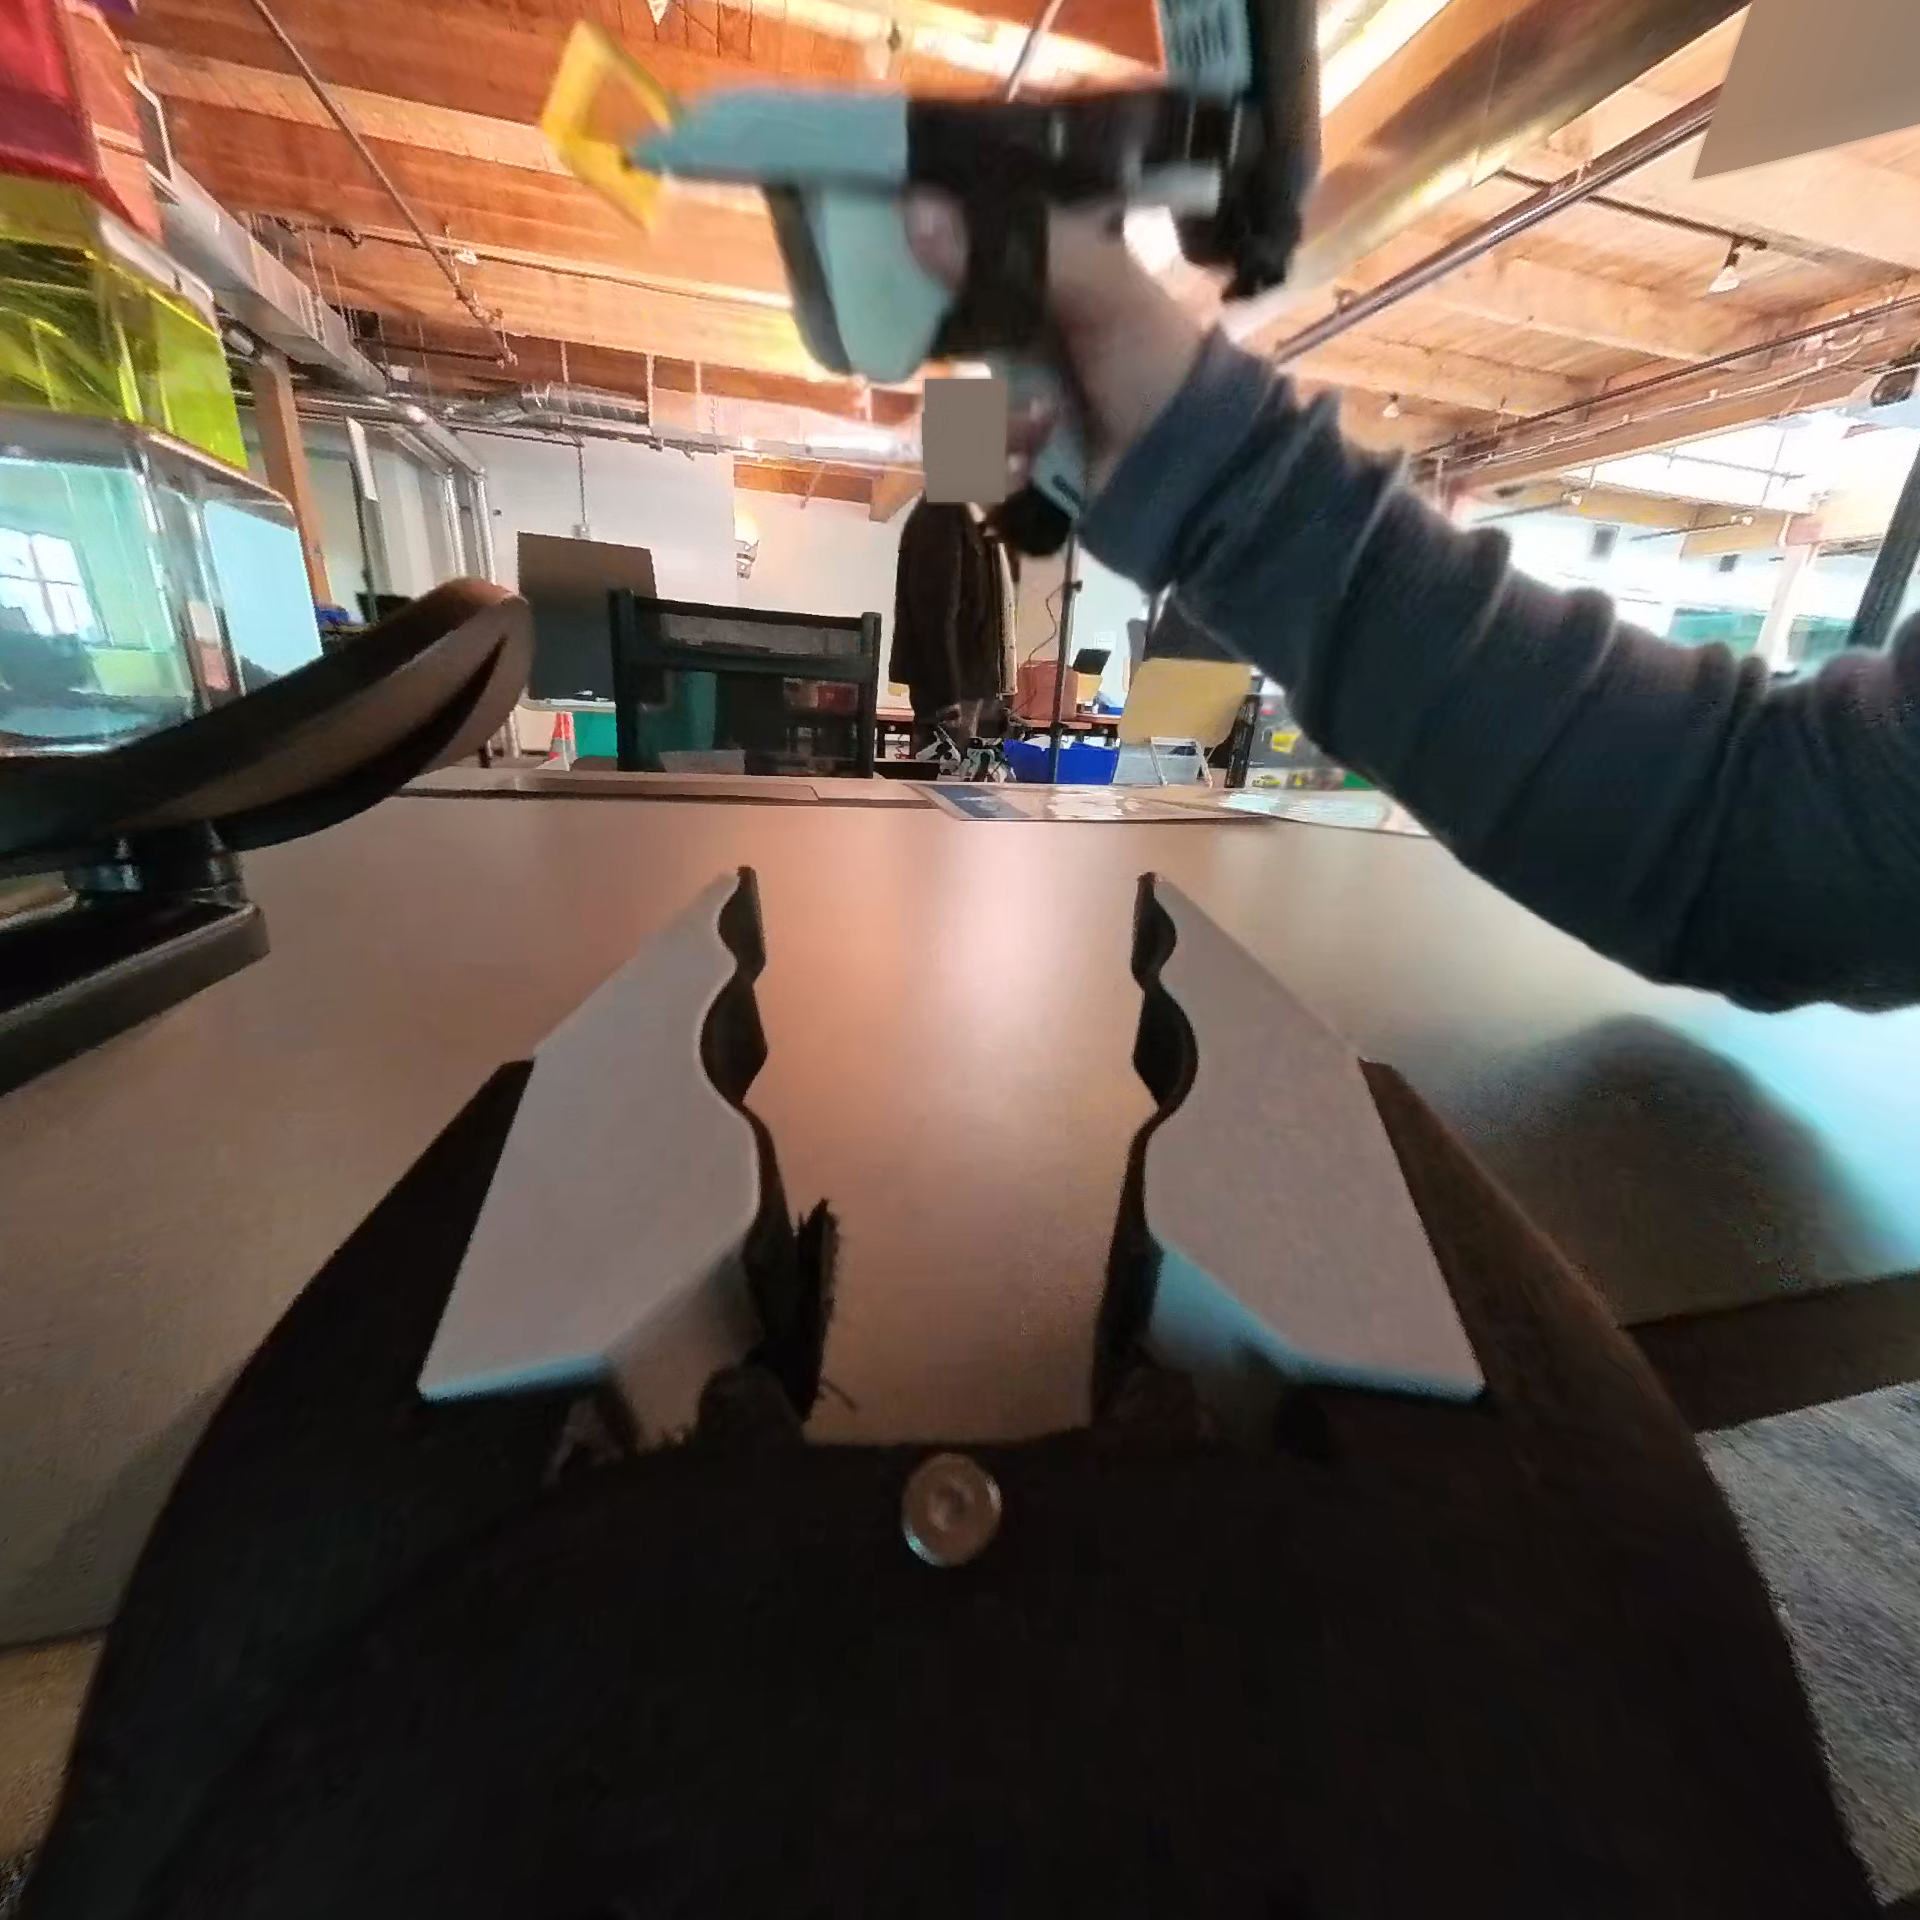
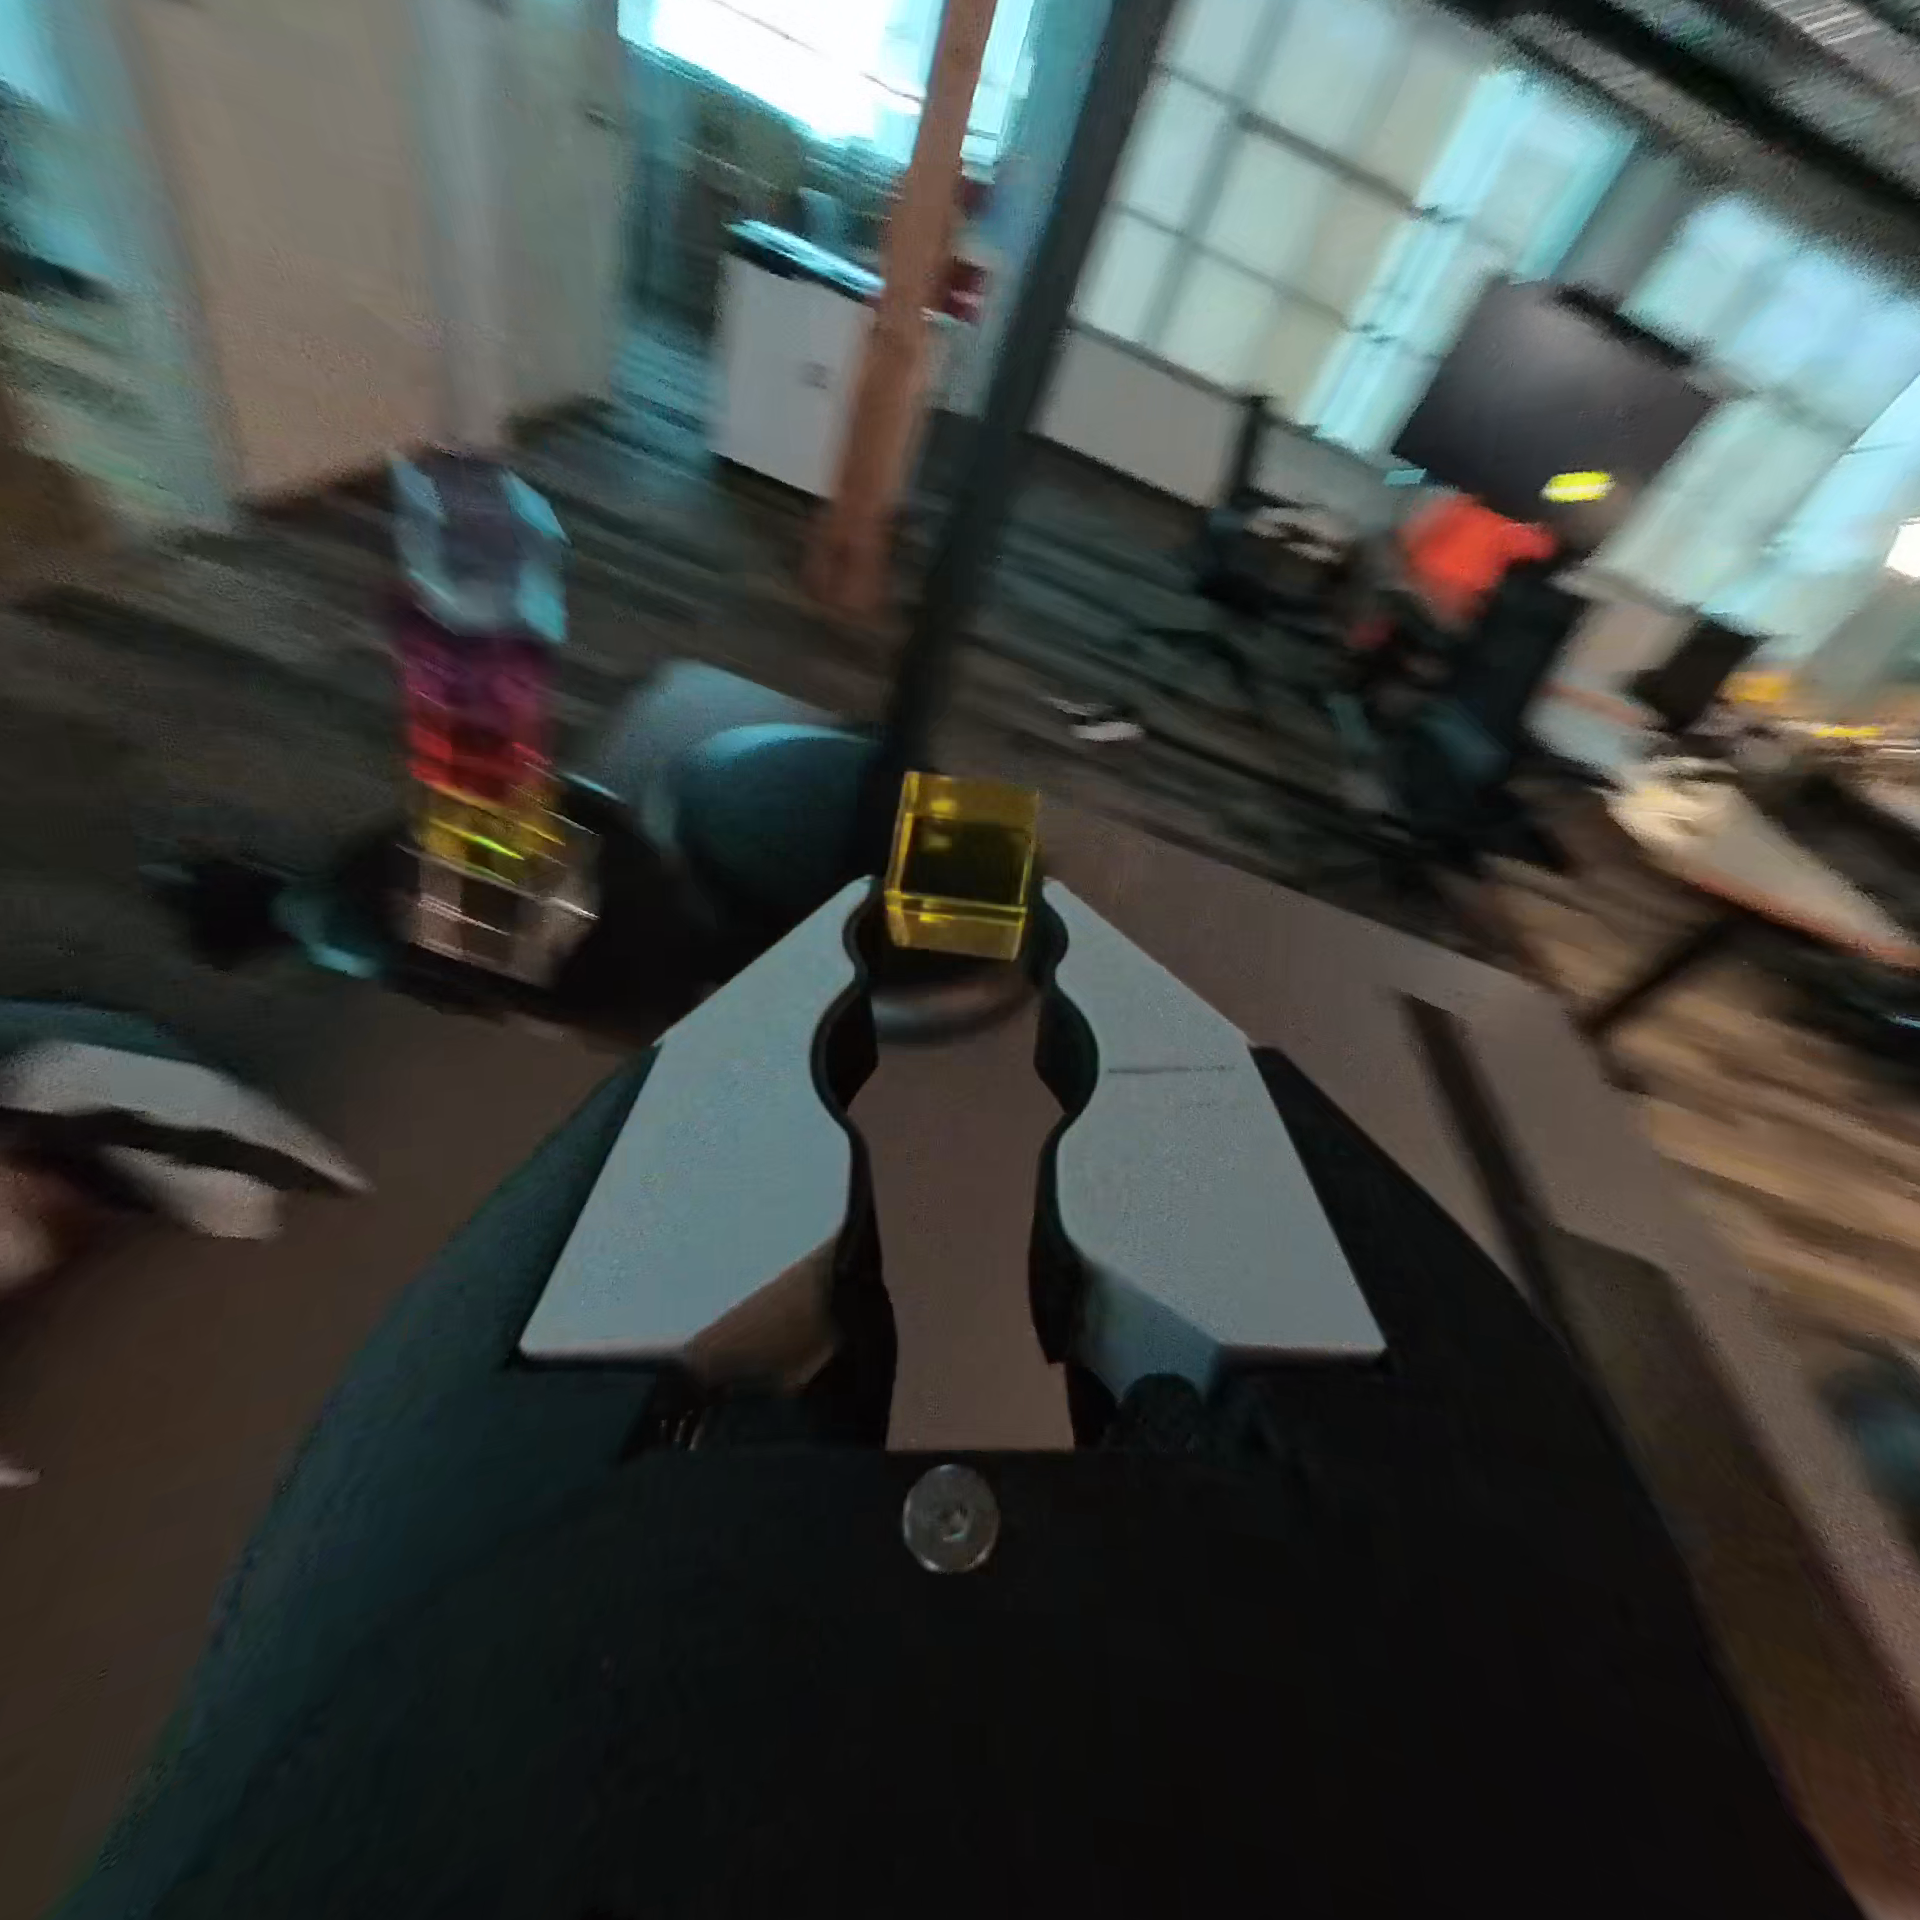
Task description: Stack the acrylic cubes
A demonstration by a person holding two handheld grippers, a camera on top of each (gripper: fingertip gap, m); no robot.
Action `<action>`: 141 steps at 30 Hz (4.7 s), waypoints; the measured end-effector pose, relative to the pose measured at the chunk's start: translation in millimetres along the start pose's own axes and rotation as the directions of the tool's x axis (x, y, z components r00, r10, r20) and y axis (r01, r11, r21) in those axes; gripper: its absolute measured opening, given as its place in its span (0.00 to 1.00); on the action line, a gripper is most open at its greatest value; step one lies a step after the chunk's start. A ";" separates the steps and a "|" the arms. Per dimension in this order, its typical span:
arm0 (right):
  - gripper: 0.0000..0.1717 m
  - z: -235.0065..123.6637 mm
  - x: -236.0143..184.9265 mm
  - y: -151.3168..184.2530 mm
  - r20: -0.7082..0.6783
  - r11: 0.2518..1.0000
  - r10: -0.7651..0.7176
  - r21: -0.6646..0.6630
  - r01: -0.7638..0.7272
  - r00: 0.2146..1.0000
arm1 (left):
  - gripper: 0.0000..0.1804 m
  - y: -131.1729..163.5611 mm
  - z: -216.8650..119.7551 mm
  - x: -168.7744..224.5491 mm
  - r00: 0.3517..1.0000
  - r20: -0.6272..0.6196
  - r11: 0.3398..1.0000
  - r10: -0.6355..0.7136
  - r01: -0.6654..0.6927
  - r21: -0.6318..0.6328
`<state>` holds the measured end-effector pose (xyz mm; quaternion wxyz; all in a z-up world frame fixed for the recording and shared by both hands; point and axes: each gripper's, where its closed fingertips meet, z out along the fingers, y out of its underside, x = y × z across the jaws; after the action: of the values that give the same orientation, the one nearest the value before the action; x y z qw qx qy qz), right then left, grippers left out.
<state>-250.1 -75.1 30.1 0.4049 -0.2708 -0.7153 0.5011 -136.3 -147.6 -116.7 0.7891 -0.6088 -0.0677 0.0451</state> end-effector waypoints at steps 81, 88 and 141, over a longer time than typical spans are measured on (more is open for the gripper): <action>0.20 -18.2 33.8 111.3 -0.471 0.972 -0.063 0.172 0.162 0.880 | 0.22 -68.5 -29.1 -111.2 0.898 0.359 0.942 0.253 -0.144 -0.302; 0.17 -17.9 33.0 112.0 -0.470 0.972 -0.071 0.165 0.167 0.880 | 0.17 -62.6 -33.0 -113.5 0.914 0.348 0.944 0.207 -0.093 -0.317; 0.05 -2.5 12.5 123.1 -0.319 0.989 -0.039 0.120 0.082 0.947 | 0.00 -50.6 -9.9 -126.7 0.917 0.285 0.814 0.278 -0.067 -0.577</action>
<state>-256.9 -20.7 -80.8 0.5465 -0.2981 -0.6144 0.4848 -260.4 -189.4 -76.8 0.5444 -0.7966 -0.1633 0.2057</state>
